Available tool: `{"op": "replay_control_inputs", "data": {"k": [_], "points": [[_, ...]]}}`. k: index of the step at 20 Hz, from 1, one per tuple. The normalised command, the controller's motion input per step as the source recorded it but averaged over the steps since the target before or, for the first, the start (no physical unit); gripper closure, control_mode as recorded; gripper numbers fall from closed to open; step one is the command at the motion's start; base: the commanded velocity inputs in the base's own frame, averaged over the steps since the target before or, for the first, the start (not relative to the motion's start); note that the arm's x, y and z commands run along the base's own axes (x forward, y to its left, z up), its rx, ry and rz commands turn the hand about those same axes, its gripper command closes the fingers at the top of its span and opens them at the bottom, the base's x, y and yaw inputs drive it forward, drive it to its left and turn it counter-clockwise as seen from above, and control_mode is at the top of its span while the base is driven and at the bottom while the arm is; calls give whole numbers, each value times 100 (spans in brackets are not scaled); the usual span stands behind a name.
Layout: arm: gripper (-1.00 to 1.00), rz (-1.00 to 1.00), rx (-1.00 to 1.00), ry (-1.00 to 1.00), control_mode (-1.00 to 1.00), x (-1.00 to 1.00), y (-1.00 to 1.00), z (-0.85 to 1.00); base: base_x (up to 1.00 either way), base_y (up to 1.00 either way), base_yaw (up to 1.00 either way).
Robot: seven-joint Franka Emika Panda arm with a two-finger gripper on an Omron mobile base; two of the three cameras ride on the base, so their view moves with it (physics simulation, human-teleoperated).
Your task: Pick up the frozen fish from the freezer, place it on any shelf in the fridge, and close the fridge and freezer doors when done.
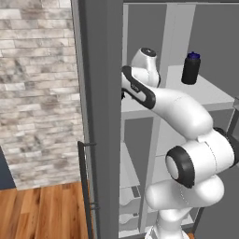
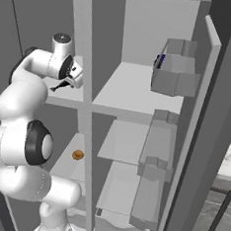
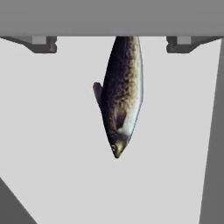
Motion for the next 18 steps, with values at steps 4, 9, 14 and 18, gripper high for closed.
{"op": "replay_control_inputs", "data": {"k": [4,9,14,18], "points": [[-100,0,0,2,-100,4,0,-34,0,0,0],[-100,0,-2,0,-100,28,10,-20,0,0,0],[-100,0,-3,0,-100,54,21,-17,0,0,0],[-100,-1,-3,1,-100,26,6,-19,0,0,0]]}}
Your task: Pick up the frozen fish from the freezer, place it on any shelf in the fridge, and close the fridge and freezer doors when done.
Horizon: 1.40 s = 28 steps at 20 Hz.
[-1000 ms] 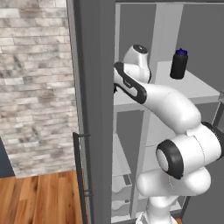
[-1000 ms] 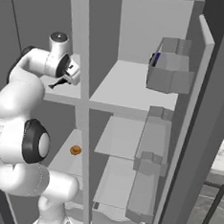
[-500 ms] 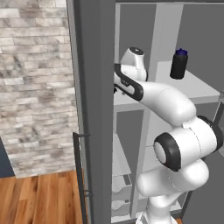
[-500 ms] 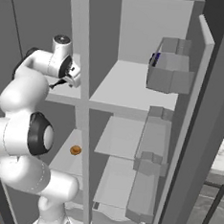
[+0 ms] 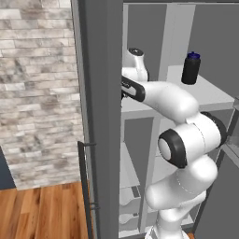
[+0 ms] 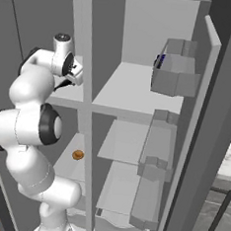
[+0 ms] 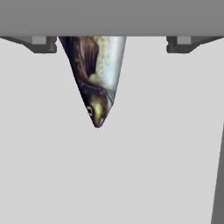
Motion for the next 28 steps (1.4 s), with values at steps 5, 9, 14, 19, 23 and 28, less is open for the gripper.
{"op": "replay_control_inputs", "data": {"k": [5,9,14,19,23,28], "points": [[100,0,-7,3,-100,-41,0,-66,0,0,0],[100,0,-4,-1,-100,-25,0,-31,0,0,0],[100,0,0,0,-100,0,0,0,0,0,0],[100,0,0,-11,-100,-17,-3,9,0,0,0],[100,0,0,-24,-100,-29,-4,29,0,0,0],[100,0,0,-25,-100,-55,-10,32,0,0,0]]}}
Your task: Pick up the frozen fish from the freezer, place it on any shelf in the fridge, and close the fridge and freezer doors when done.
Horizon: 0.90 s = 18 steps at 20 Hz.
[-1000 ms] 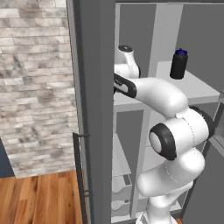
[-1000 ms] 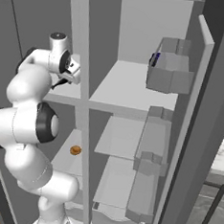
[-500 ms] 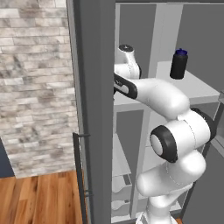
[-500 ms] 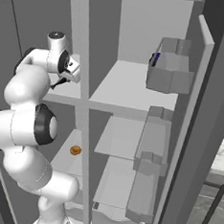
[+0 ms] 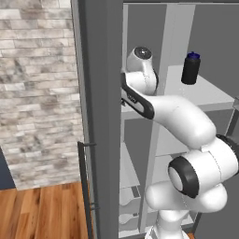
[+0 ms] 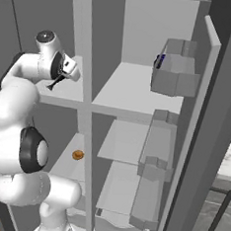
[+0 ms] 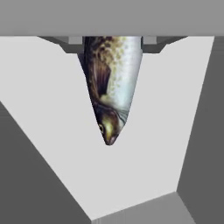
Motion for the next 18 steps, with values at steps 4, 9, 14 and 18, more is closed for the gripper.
{"op": "replay_control_inputs", "data": {"k": [4,9,14,18], "points": [[100,0,2,-21,-100,-74,-34,31,0,0,0],[100,0,4,-18,-100,-96,-27,29,0,0,0],[100,0,3,-12,-100,-100,-2,7,0,0,0],[100,0,0,-14,-100,-100,0,0,0,0,0]]}}
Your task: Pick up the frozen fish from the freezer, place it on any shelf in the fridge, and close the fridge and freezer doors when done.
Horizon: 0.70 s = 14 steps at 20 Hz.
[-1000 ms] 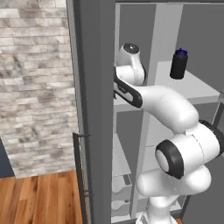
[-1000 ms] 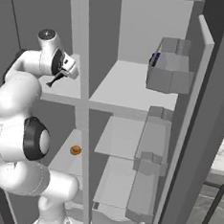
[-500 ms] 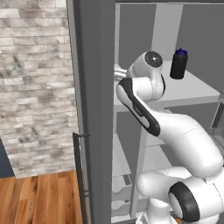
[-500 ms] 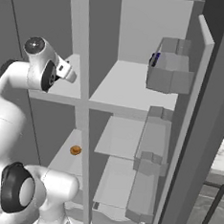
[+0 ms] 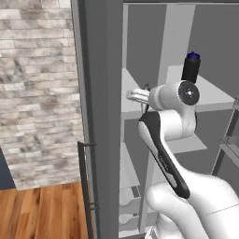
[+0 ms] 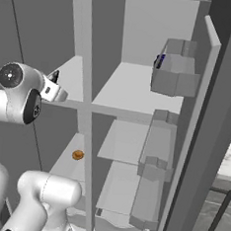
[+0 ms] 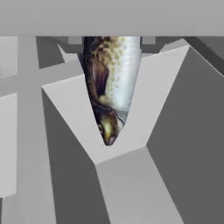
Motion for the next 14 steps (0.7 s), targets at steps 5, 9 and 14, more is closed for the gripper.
{"op": "replay_control_inputs", "data": {"k": [5,9,14], "points": [[100,0,-1,-13,-100,-100,-22,0,0,0,0],[100,1,-2,-8,-100,-100,-75,6,0,0,0],[100,2,-4,-1,-100,-96,-100,23,0,0,0]]}}
